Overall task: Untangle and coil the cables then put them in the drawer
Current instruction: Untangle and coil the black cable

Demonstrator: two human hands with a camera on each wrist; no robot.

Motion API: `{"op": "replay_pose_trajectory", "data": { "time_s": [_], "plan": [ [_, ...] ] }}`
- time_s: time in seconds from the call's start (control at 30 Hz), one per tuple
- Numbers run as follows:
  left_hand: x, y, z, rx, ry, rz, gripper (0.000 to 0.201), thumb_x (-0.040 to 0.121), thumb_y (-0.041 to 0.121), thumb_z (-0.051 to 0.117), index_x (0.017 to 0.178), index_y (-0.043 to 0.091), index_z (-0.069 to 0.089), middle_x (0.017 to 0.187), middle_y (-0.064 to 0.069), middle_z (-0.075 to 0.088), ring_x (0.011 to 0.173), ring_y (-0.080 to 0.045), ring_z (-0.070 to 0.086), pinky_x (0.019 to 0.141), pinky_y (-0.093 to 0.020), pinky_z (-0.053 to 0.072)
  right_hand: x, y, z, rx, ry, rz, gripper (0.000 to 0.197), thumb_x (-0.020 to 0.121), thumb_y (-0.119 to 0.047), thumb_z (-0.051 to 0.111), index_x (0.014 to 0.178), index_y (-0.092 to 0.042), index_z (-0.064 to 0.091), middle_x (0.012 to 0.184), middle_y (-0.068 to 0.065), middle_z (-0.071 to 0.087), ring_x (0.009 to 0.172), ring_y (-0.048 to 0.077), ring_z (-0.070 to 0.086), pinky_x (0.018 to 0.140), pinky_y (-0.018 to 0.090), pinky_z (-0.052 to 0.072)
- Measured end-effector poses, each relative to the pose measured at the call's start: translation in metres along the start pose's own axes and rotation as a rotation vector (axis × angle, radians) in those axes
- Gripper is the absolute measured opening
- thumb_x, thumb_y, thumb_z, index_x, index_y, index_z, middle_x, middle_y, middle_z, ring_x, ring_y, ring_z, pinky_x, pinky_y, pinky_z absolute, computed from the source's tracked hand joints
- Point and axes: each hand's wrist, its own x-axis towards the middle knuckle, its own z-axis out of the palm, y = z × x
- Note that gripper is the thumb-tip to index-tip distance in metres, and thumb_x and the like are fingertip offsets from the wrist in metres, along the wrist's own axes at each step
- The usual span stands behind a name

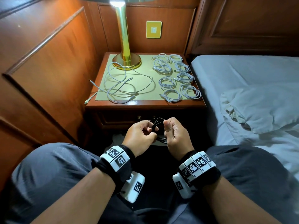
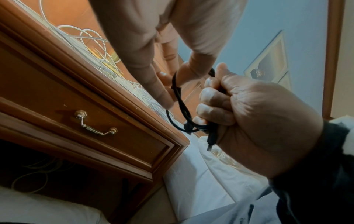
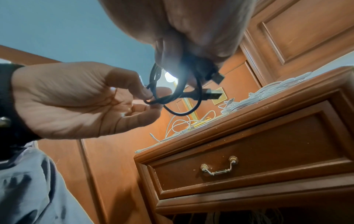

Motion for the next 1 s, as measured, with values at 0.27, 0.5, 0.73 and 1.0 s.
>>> {"op": "replay_pose_trajectory", "data": {
  "time_s": [0.27, 0.5, 0.73, 1.0],
  "plan": [
    [0.005, 0.007, -0.011, 0.078, 0.074, 0.129, 0.016, 0.078, 0.020, 0.069, 0.092, 0.027, 0.073, 0.077, 0.001, 0.071, 0.069, -0.024, 0.069, 0.070, -0.038, 0.060, 0.010, 0.003, -0.005, 0.059, 0.076, 0.048, 0.034, 0.103, -0.042, 0.037, 0.078, -0.021, 0.047, 0.060, -0.009, 0.047, 0.051, 0.003, 0.046, 0.053, 0.023, 0.042],
    [0.008, 0.008, -0.022, 0.004, -0.063, 0.106, 0.021, 0.094, -0.001, 0.064, 0.096, 0.016, 0.077, 0.079, -0.002, 0.075, 0.068, -0.011, 0.068, 0.071, -0.020, 0.053, 0.021, 0.011, -0.013, 0.447, 0.121, 0.247, 0.035, 0.104, -0.037, 0.039, 0.074, -0.020, 0.044, 0.056, -0.010, 0.039, 0.049, 0.011, 0.033, 0.050, 0.029, 0.026],
    [0.000, 0.001, -0.002, -0.078, -0.098, -0.025, 0.013, 0.086, 0.014, 0.078, 0.095, 0.014, 0.068, 0.084, -0.005, 0.076, 0.081, -0.024, 0.075, 0.079, -0.046, 0.062, 0.016, -0.010, -0.009, 0.884, -0.035, 0.384, 0.039, 0.109, -0.032, 0.030, 0.075, -0.015, 0.036, 0.050, -0.003, 0.028, 0.041, 0.012, 0.029, 0.055, 0.032, 0.033],
    [0.002, 0.001, -0.006, -0.235, -0.022, -0.129, 0.034, 0.082, 0.018, 0.082, 0.111, 0.020, 0.065, 0.106, -0.002, 0.065, 0.085, -0.021, 0.070, 0.078, -0.050, 0.061, 0.013, -0.019, -0.012, 0.981, -0.081, 0.438, 0.036, 0.107, -0.034, 0.029, 0.077, -0.016, 0.039, 0.052, -0.003, 0.027, 0.042, 0.011, 0.027, 0.054, 0.028, 0.038]
  ]
}}
